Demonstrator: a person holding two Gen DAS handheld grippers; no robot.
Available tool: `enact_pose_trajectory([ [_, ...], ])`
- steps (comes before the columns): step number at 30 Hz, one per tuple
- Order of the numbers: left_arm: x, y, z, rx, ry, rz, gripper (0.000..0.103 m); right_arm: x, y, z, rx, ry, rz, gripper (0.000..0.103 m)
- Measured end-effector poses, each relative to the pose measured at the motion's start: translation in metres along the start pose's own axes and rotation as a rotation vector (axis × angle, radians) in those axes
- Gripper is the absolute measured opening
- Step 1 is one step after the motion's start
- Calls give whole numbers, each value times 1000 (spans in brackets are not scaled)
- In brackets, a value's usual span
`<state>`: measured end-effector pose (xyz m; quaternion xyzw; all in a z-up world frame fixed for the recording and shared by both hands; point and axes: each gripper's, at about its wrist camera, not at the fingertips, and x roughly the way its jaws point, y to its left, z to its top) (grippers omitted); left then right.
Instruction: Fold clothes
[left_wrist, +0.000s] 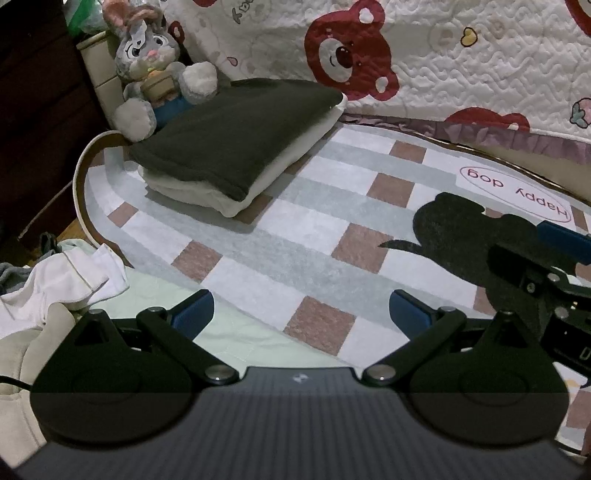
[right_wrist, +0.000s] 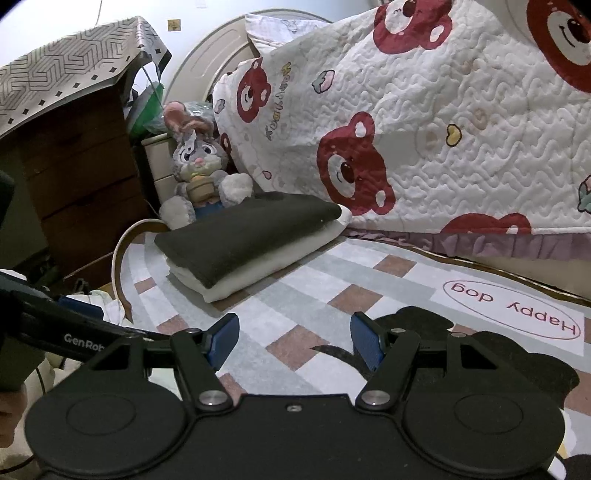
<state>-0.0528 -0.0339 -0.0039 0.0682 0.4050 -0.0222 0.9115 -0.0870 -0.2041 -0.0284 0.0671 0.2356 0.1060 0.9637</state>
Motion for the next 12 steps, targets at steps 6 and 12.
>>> enact_pose_trajectory([
  [6, -4, 1, 2, 1, 2, -9, 103, 0, 0, 0, 3, 5, -5, 71],
  [12, -5, -2, 2, 13, 14, -19, 103, 1, -1, -1, 4, 9, -1, 71],
])
